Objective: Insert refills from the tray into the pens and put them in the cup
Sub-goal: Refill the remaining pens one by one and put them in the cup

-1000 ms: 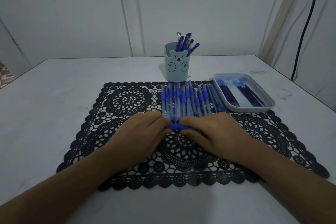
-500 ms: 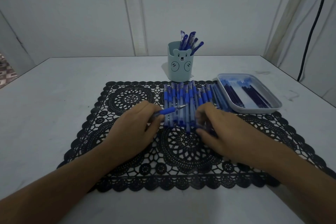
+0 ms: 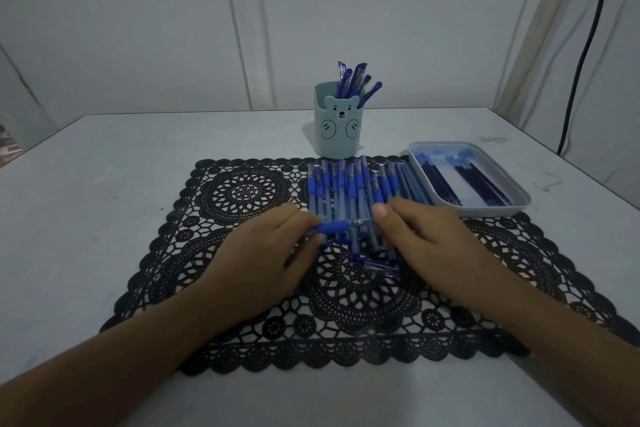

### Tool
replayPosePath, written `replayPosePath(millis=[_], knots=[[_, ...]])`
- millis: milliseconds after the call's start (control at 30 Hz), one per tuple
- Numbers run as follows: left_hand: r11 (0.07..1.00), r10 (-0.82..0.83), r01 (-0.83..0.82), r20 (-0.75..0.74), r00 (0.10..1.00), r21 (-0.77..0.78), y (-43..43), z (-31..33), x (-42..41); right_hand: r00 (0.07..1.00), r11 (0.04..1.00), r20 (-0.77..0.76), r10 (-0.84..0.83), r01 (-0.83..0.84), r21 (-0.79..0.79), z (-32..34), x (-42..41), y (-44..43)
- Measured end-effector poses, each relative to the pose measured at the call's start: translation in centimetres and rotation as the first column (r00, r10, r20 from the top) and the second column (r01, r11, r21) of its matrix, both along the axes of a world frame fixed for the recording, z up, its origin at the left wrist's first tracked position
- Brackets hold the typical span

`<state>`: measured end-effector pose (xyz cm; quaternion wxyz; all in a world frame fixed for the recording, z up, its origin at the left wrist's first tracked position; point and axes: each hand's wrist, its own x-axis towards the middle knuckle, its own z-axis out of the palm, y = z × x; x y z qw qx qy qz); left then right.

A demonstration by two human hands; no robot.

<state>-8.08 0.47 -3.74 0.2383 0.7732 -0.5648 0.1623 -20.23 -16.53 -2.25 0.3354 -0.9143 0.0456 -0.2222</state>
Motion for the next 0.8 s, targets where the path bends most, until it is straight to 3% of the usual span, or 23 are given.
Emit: replayPosePath(millis=[400, 800], knots=[[0.995, -0.093, 0.091, 0.058, 0.994, 0.033, 0.15, -0.41, 0.0, 0.991, 0.981, -0.119, 0.064, -0.041, 0.188, -0.22, 0.33, 0.05], [0.993, -0.116, 0.118, 0.059, 0.991, -0.02, 0.15, -0.51, -0.02, 0.988, 0.988, -0.04, 0.148, -0.146, 0.05, -0.26, 0.27, -0.28]])
